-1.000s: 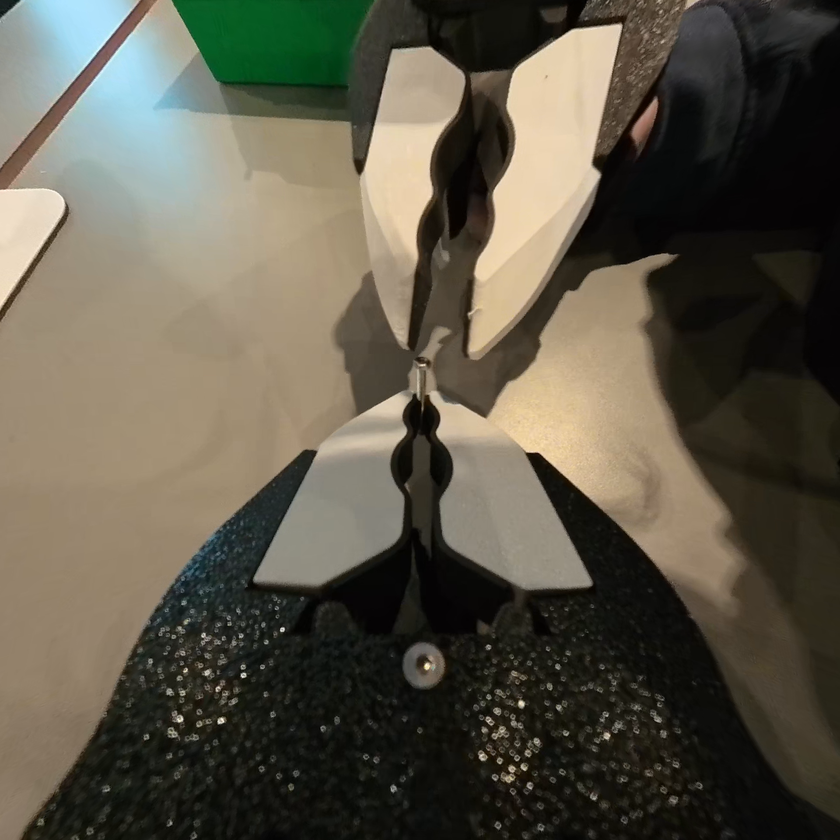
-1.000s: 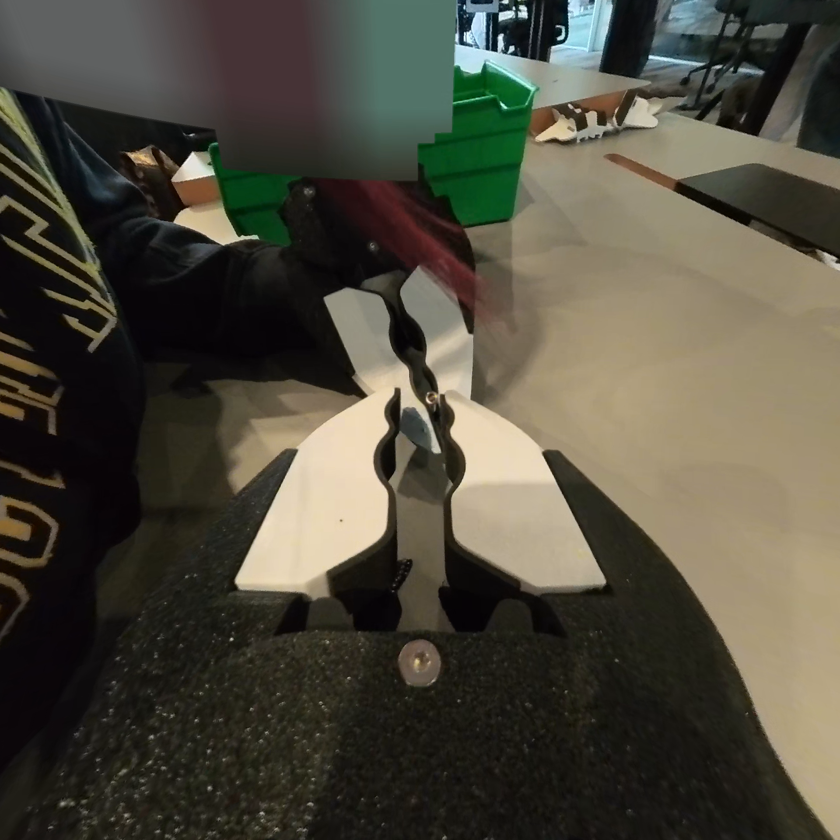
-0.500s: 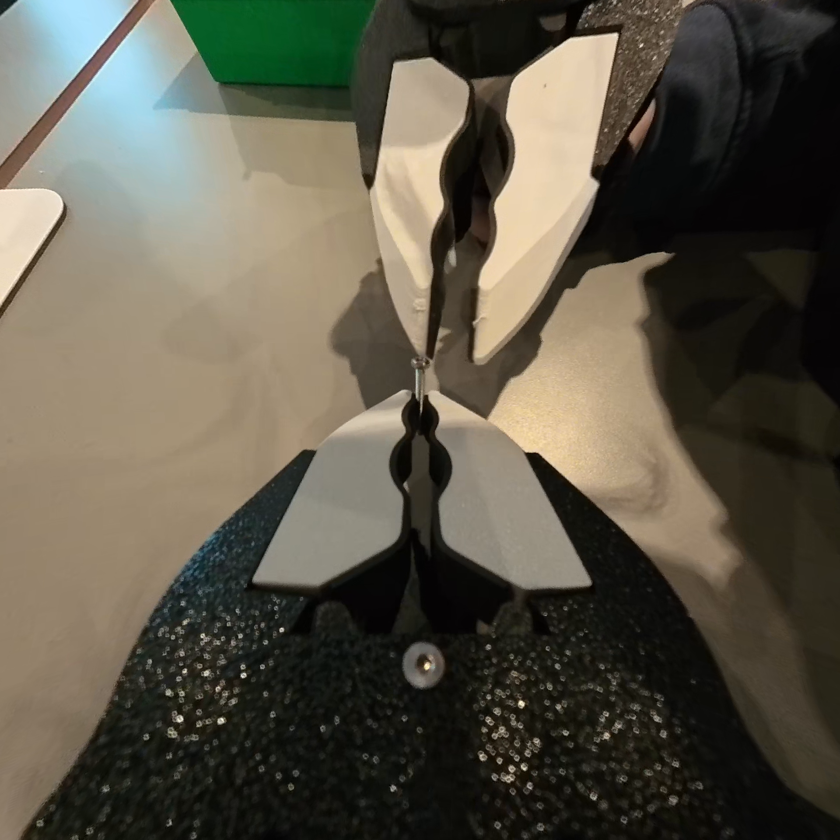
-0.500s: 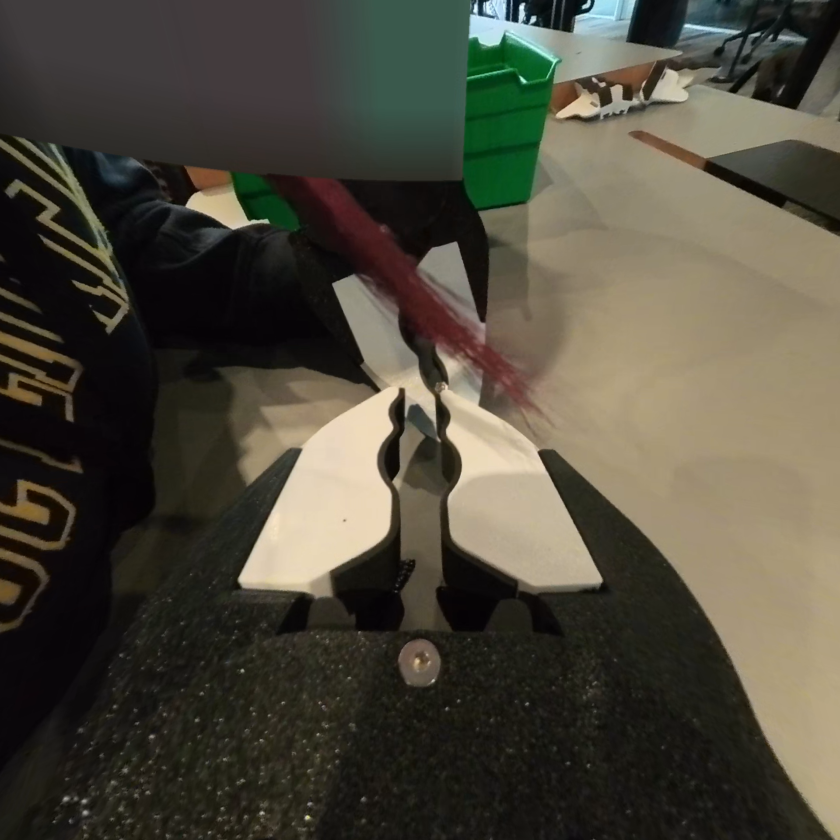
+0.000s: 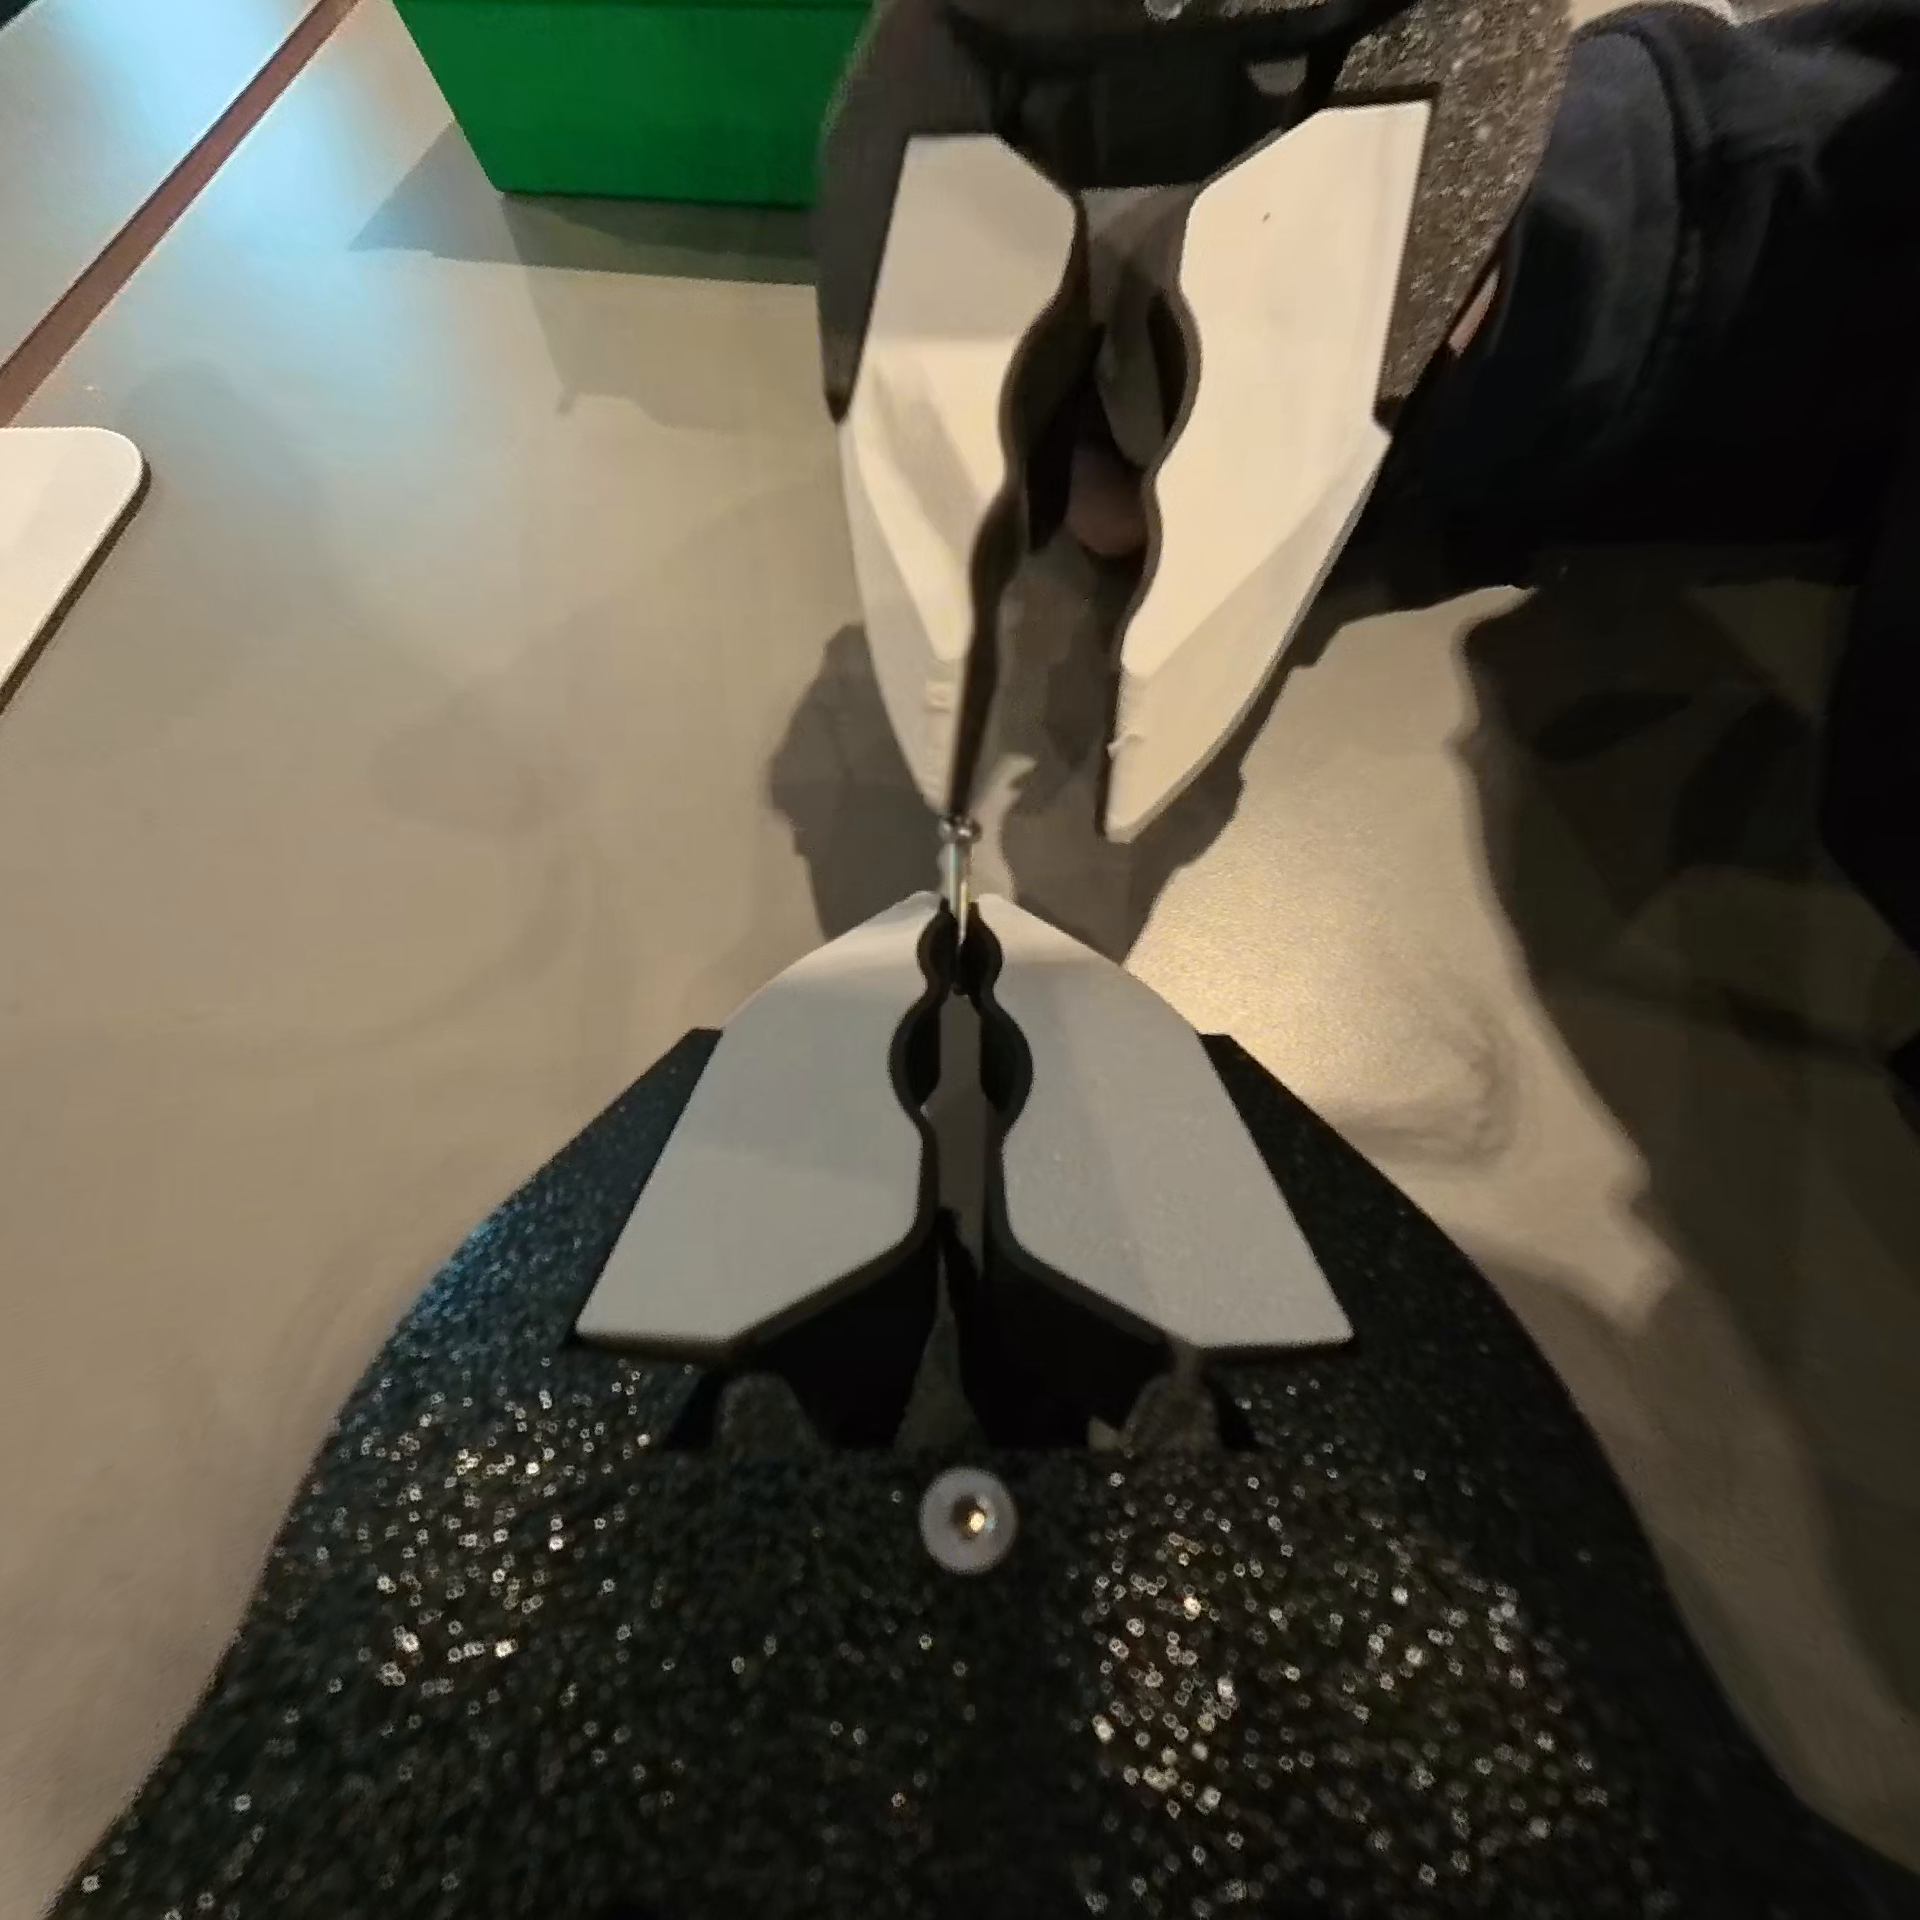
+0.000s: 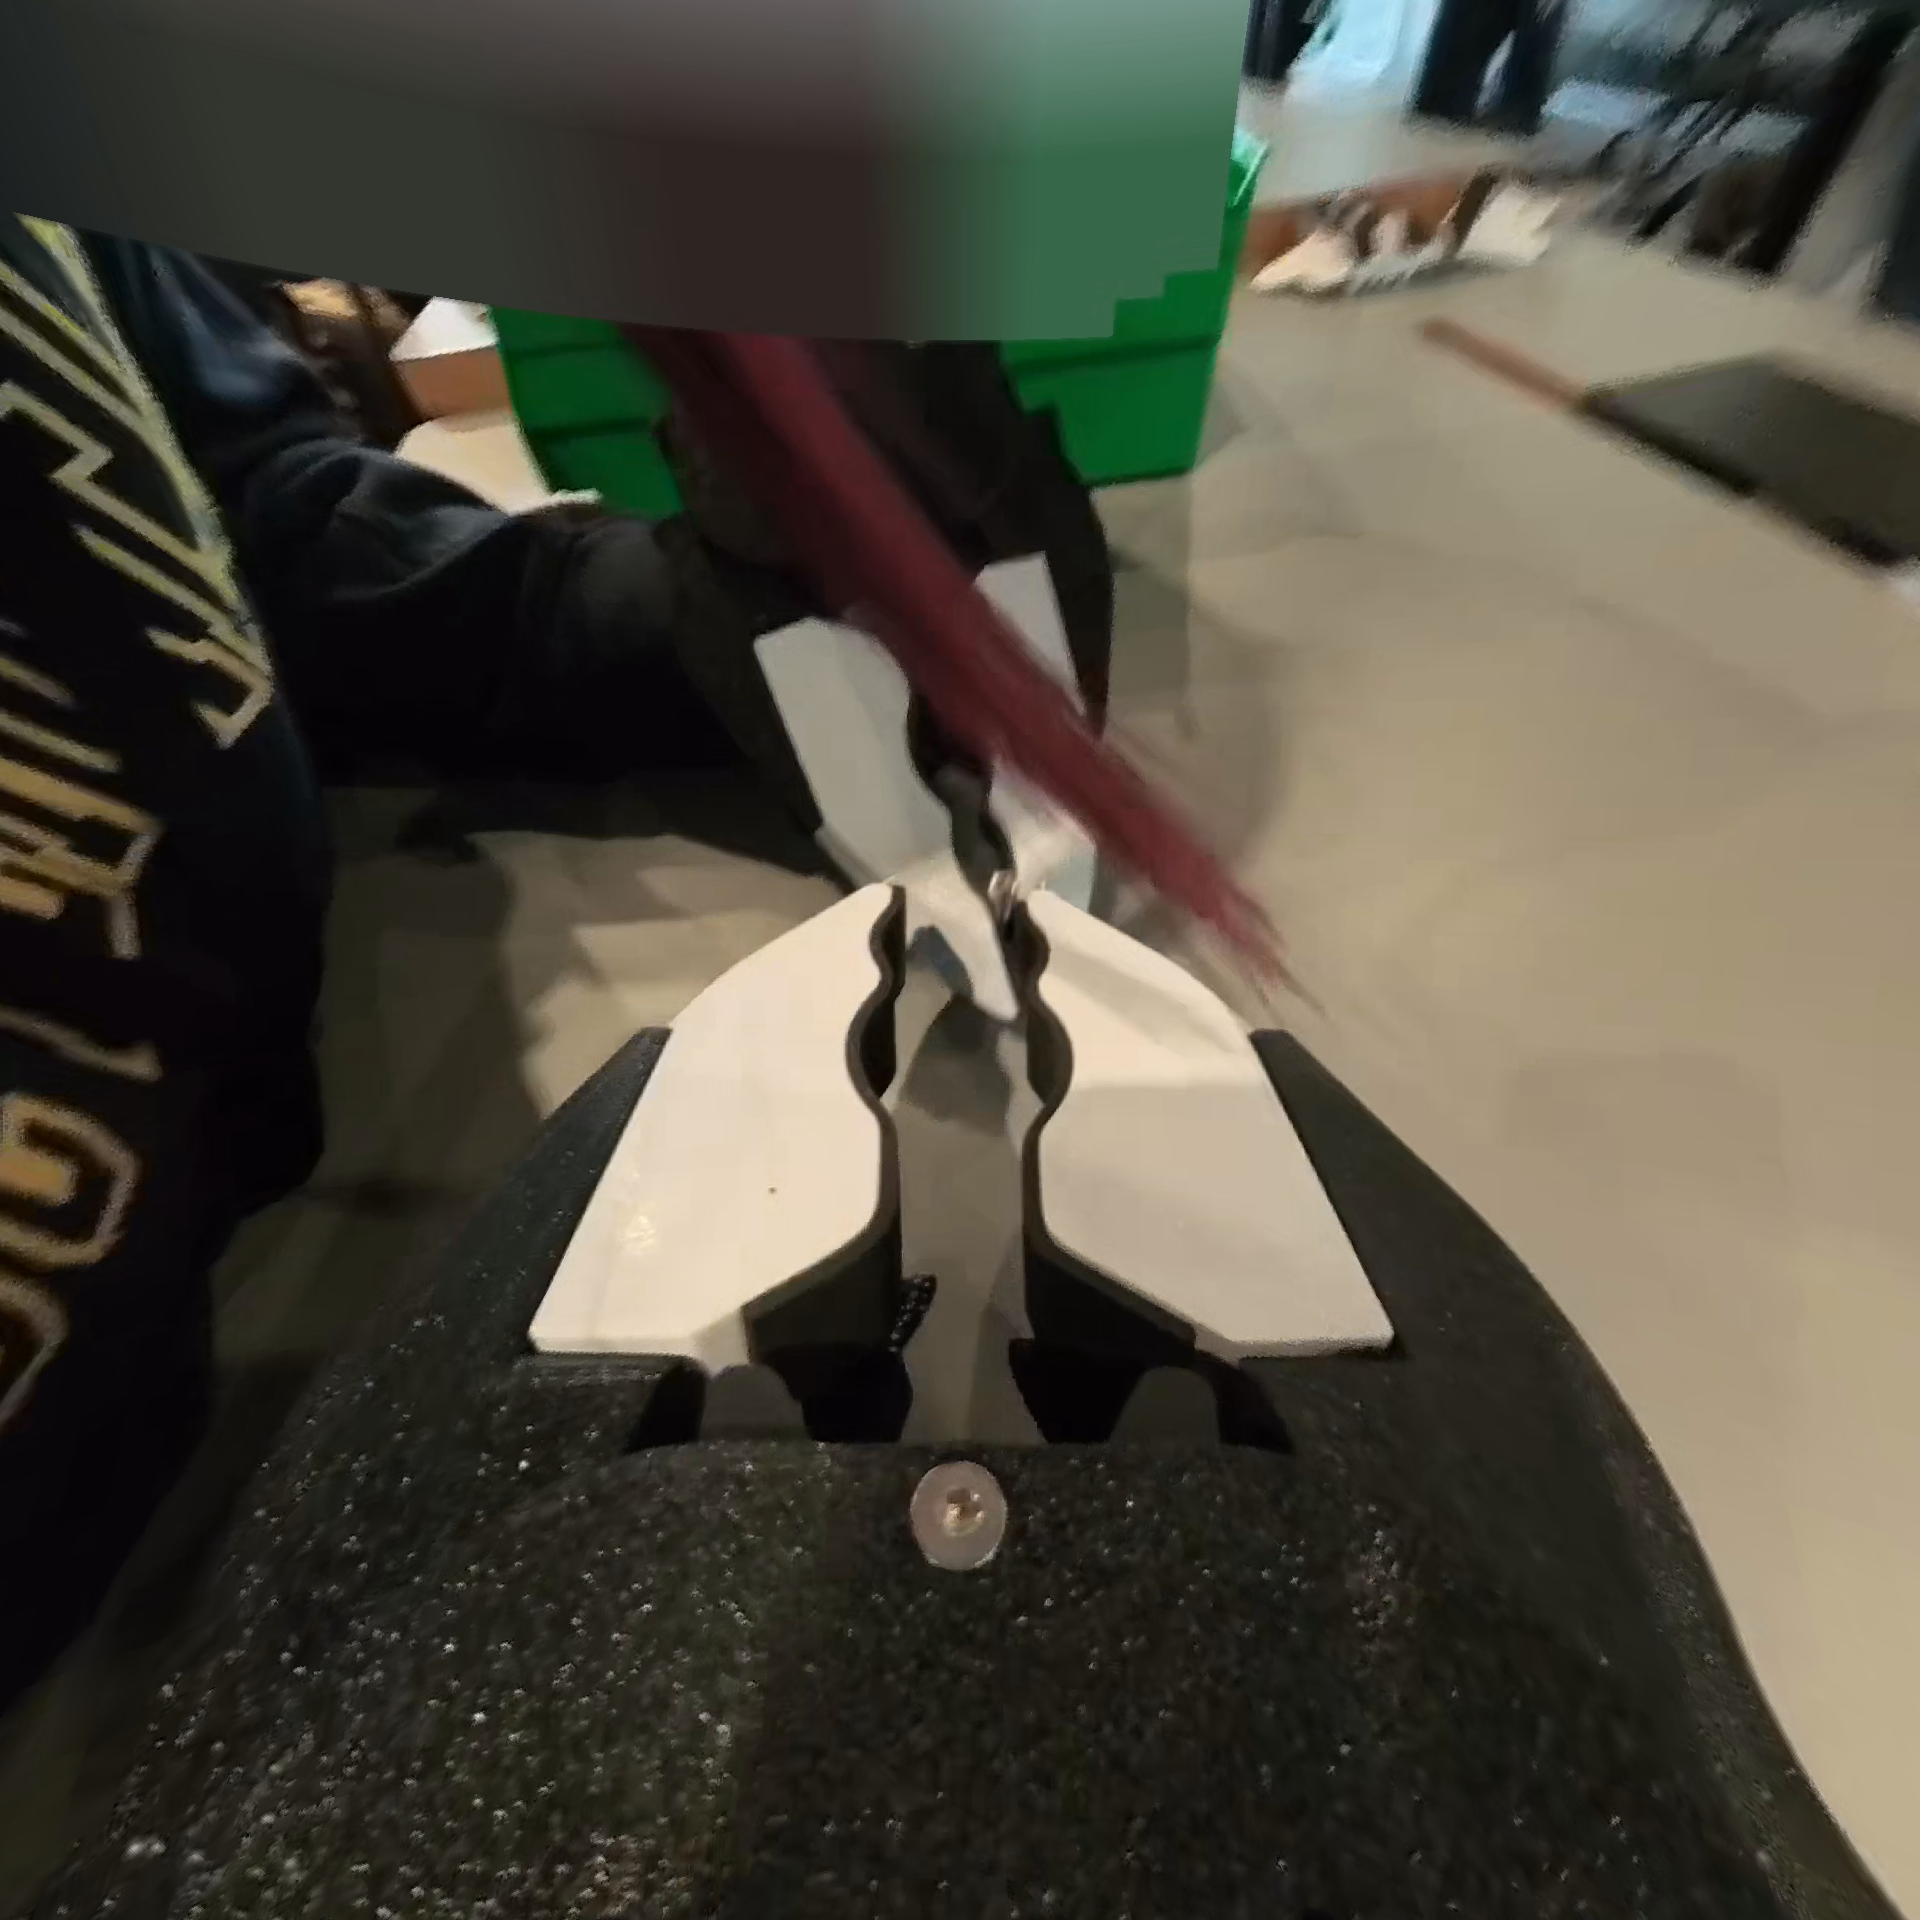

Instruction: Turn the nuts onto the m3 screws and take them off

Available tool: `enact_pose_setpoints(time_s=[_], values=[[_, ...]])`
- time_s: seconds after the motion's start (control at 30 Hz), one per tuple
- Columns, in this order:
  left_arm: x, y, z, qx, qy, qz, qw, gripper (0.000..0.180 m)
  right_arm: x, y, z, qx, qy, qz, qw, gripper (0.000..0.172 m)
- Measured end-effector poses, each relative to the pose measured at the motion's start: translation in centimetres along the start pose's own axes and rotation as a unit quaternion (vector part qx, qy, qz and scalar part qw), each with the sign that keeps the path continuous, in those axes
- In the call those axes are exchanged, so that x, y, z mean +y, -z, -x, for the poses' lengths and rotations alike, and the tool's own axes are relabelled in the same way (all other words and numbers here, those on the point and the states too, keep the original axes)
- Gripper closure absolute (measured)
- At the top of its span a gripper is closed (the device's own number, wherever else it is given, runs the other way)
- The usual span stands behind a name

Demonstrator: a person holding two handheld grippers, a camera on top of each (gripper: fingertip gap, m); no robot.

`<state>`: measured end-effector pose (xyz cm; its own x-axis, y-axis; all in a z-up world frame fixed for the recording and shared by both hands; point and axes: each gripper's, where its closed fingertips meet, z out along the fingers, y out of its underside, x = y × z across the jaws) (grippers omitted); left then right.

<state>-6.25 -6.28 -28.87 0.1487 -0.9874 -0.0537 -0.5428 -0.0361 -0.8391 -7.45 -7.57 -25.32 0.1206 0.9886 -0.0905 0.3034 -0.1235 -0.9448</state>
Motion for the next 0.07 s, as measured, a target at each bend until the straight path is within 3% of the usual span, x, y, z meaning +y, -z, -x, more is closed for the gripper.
enact_pose_setpoints(time_s=[0.03, 0.07], values=[[0.03, -0.02, -0.02, 0.000, -0.001, 0.001, 1.000, 0.179, -0.16, -0.05, -0.03, 0.006, 0.007, -0.005, 1.000, 0.152], [0.05, -0.04, -0.03, 0.000, -0.002, 0.002, 1.000, 0.179, -0.26, -0.06, 0.00, 0.009, 0.013, -0.008, 1.000, 0.152]])
